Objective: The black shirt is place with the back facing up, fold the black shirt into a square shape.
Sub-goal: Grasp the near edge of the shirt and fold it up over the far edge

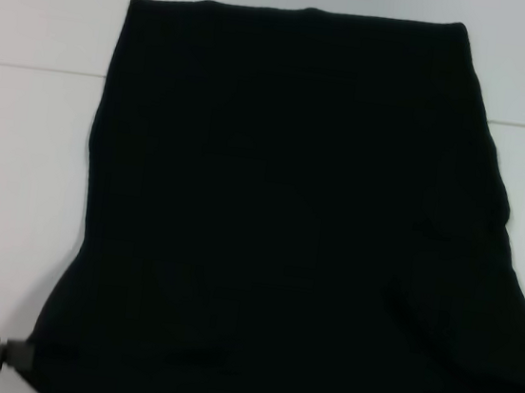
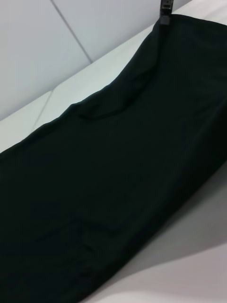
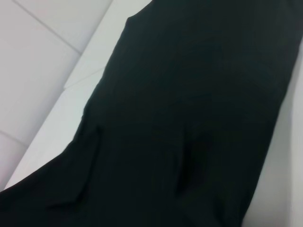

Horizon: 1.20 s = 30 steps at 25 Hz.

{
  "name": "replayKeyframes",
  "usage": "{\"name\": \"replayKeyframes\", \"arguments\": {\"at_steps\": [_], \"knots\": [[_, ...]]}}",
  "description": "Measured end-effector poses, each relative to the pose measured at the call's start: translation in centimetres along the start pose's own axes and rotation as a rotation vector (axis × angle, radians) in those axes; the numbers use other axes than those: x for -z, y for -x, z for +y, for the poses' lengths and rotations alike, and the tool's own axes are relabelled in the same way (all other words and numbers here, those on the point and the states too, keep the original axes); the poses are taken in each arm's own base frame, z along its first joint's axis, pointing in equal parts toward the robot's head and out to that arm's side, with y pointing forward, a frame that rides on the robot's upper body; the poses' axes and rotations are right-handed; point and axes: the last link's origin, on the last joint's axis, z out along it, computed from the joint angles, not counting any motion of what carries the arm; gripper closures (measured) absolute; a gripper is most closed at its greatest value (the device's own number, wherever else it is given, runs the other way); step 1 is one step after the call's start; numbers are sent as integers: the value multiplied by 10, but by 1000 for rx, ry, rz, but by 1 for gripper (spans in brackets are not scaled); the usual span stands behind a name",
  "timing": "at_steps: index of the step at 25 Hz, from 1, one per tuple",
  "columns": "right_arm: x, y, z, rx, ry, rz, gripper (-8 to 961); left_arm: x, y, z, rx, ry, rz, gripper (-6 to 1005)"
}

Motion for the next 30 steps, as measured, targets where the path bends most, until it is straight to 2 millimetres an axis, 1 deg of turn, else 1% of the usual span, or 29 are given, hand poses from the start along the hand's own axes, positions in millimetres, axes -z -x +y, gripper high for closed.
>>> {"name": "replayKeyframes", "arguments": {"at_steps": [3, 8, 11, 13, 15, 17, 20, 25, 26, 27, 28, 29, 30], "knots": [[11, -11, 4, 17, 29, 16, 918, 1, 6, 3, 14, 18, -31, 930], [21, -27, 9, 14, 56, 69, 917, 0, 19, 5, 50, 34, -74, 930], [24, -29, 12, 17, 66, 81, 917, -1, 23, 5, 69, 37, -82, 930], [24, -24, 13, 29, 71, 61, 916, -2, 21, 6, 68, 44, -77, 931], [21, -15, 14, 52, 78, 34, 916, -6, 15, 6, 55, 56, -70, 931], [14, -2, 15, 86, 92, 12, 916, -12, 3, 7, 37, 69, -65, 931], [-1, 24, 19, 139, 109, -20, 915, -20, -25, 6, 1, 73, -47, 931], [-20, 73, 25, 191, 111, -115, 915, -31, -83, 1, -42, 34, 23, 931], [-26, 94, 27, 199, 100, -163, 915, -32, -96, 1, -58, 23, 45, 931], [-26, 94, 27, 199, 100, -163, 915, -34, -108, 0, -72, 9, 66, 931], [-33, 115, 26, 202, 71, -205, 915, -35, -119, 0, -87, -2, 82, 931], [-33, 115, 26, 202, 71, -205, 914, -38, -133, -1, -106, -26, 102, 931], [-36, 123, 26, 202, 54, -219, 914, -41, -143, -2, -119, -47, 115, 931]]}}
